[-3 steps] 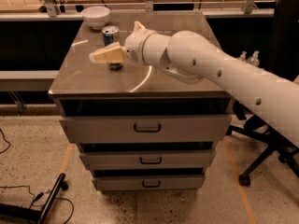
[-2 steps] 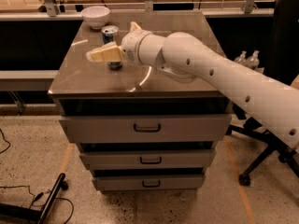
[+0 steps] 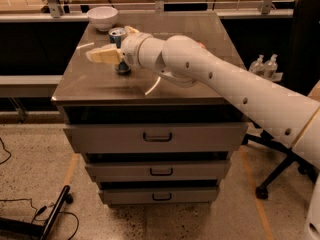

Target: Place redbull can into white bowl

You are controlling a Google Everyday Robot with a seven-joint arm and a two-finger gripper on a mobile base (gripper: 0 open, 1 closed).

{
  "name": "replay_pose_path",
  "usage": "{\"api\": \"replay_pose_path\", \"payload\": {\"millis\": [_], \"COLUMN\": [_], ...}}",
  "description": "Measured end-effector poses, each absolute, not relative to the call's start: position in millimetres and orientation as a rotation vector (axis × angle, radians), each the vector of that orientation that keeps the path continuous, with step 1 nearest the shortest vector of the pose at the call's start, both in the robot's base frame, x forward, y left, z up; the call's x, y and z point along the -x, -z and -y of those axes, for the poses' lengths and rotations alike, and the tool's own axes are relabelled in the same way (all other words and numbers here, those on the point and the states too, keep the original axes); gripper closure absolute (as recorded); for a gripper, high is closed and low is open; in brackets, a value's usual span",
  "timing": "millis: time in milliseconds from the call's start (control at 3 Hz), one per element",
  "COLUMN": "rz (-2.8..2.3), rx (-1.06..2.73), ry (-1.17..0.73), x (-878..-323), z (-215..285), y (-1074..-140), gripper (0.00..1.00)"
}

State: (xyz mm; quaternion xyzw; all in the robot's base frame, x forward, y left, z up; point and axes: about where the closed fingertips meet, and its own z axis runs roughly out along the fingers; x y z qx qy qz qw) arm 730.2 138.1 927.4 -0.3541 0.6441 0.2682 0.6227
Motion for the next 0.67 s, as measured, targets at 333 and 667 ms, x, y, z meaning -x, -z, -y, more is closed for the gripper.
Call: {"api": "replay_pose_path", "payload": {"millis": [333,667], "rz": [-1.478,-1.477], "rx": [0.816,0.818], "ry": [-0.619,-0.622], "x": [-729.1,-728.4], "z": [-139.9,-142.3], "y": [-927.7,-927.8], "gripper": [0.39,0.64]}}
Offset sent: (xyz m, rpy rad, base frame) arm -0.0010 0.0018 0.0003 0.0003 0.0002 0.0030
